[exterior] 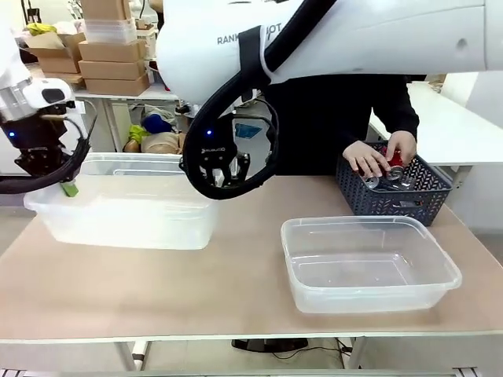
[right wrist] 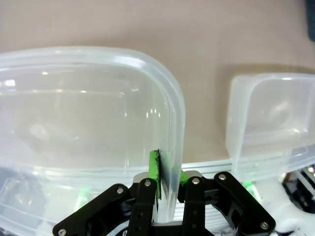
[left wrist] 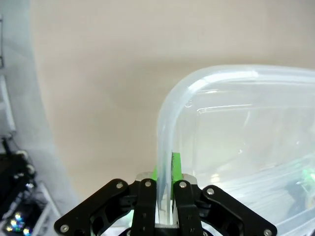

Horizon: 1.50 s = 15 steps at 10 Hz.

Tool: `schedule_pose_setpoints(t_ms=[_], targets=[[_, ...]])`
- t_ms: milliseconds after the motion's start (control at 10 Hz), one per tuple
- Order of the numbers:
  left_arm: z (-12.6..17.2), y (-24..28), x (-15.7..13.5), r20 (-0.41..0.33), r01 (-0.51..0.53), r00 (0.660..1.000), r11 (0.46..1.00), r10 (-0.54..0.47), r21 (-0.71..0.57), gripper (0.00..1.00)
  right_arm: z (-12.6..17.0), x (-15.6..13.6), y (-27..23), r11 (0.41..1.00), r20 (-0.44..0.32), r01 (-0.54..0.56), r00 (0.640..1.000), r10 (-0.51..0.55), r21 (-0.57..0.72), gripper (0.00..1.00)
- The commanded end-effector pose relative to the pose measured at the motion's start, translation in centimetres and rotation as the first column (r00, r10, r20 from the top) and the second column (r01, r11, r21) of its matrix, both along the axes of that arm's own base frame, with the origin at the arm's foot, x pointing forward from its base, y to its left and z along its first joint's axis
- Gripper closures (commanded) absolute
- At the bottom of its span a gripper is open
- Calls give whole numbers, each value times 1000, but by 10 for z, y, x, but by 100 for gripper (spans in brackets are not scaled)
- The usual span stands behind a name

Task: Sort the waste into each basket.
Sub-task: Pick up the Organizing box on the left side of the table and lift it.

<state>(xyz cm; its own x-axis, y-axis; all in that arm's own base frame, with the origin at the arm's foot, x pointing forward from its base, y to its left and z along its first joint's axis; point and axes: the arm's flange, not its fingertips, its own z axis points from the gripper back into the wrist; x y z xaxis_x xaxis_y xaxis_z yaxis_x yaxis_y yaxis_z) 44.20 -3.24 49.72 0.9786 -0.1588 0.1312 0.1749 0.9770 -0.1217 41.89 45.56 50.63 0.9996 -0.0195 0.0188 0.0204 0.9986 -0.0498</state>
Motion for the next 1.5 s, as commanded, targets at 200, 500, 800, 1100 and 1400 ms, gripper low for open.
schedule_pose_setpoints(t_ms=[200, 500, 800, 1100, 1400], targets=[[11, -118, 18, -93, -186, 979, 982, 181, -47, 94, 21, 2, -107, 1000, -23, 14, 1000, -14, 12, 95], [3, -192, 48, -77, -354, 932, 935, 355, 24, 94, 9, -1, -199, 1000, 2, -16, 1000, 16, 5, 95], [2, -231, 49, -3, -346, 938, 938, 346, 20, 94, -10, 15, -234, 997, -22, 9, 1000, -7, 72, 95], [-10, -233, 42, 39, -366, 931, 930, 364, 40, 94, -12, 27, -251, 974, -65, 88, 995, -76, 211, 95], [-12, -228, 40, 35, -388, 921, 921, 387, 27, 94, -15, 36, -252, 957, -84, 164, 985, -148, 240, 95]])
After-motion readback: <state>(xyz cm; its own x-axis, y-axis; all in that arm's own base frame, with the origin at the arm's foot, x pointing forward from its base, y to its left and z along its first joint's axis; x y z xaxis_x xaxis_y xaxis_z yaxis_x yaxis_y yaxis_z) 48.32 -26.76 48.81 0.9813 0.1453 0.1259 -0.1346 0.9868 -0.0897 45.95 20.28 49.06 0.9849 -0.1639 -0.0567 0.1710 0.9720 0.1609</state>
